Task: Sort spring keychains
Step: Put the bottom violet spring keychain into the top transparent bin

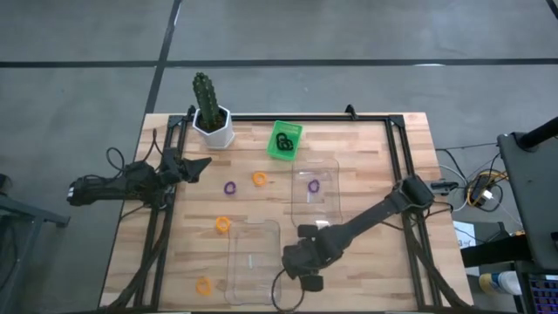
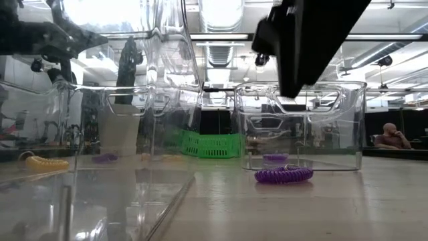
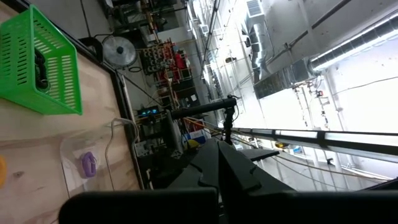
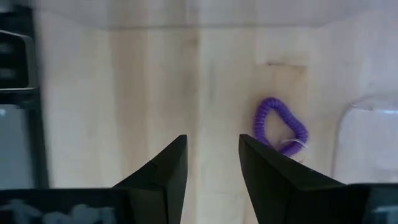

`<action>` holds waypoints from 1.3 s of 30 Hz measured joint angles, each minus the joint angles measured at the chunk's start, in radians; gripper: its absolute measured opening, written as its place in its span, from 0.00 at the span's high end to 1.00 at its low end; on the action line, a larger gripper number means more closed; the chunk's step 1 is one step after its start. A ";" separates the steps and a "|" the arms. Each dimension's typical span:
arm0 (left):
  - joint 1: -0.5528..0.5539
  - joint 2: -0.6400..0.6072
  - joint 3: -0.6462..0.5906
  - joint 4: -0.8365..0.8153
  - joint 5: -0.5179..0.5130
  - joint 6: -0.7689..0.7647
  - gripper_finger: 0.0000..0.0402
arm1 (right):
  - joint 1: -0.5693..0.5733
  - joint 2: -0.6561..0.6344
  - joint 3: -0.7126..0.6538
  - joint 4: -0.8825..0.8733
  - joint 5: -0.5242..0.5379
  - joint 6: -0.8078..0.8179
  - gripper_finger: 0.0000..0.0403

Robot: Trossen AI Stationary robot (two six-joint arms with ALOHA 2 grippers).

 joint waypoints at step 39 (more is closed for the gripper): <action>0.000 0.001 0.000 -0.010 -0.004 0.000 1.00 | -0.030 0.056 -0.094 0.047 0.108 -0.038 0.57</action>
